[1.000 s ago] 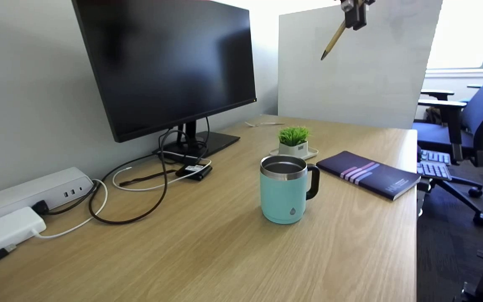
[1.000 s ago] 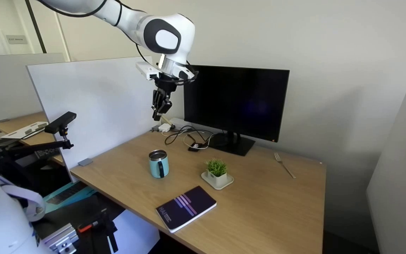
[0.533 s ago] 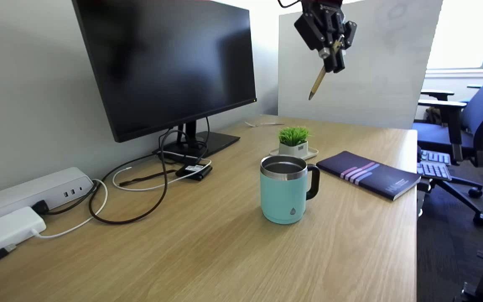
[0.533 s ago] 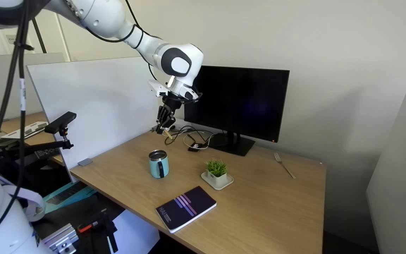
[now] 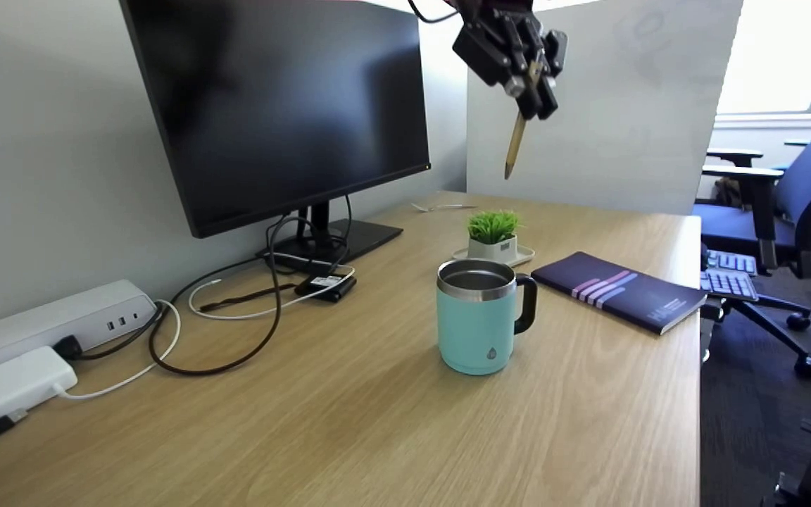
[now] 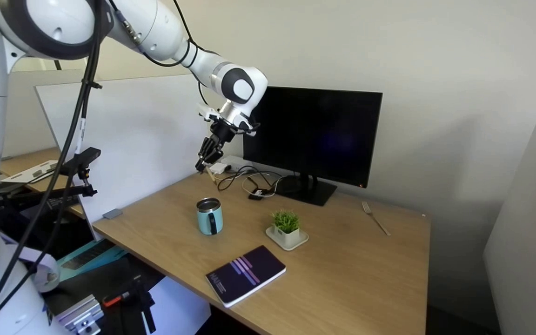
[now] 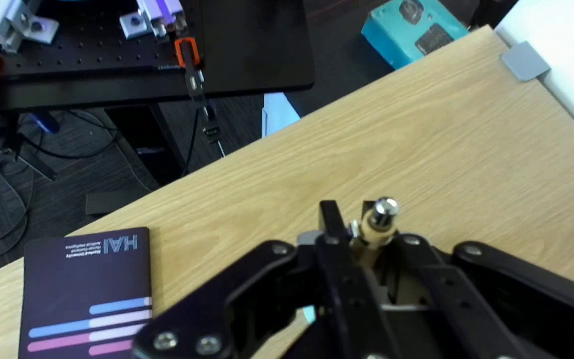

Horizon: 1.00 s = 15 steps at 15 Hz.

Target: Pick the pen and put it in the cup

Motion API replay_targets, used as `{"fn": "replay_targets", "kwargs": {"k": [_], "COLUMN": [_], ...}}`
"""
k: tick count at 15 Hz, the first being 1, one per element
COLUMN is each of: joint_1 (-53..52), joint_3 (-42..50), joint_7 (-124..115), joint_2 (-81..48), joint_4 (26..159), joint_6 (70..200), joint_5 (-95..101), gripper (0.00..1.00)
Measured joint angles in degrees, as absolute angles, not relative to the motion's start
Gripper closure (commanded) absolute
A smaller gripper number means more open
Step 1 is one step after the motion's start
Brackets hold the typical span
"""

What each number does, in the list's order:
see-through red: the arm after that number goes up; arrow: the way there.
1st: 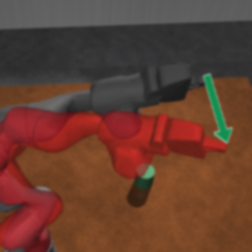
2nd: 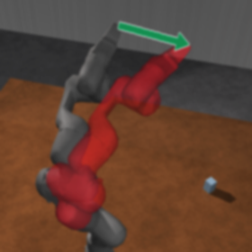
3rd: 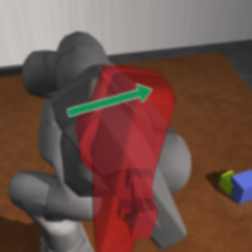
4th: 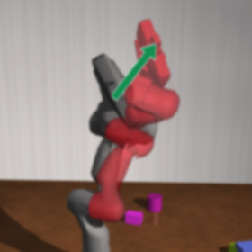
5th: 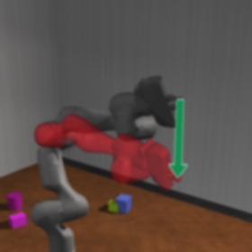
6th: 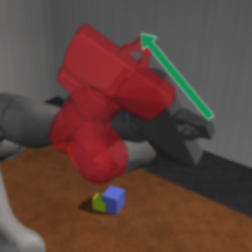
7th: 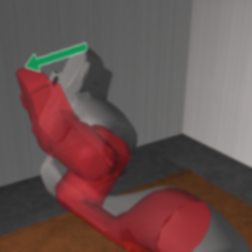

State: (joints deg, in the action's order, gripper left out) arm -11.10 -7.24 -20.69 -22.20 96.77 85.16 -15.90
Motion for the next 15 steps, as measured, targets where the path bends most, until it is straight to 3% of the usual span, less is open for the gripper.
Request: {"fn": "replay_targets", "kwargs": {"k": [5, 15], "joint_1": [-12.49, -13.52], "joint_3": [-7.57, -7.59], "joint_7": [-21.62, -20.39], "joint_2": [-24.69, -31.54], "joint_4": [92.22, 88.14], "joint_6": [77.21, 76.76], "joint_5": [-18.95, -19.54], "gripper": [0.96, 0.96]}}
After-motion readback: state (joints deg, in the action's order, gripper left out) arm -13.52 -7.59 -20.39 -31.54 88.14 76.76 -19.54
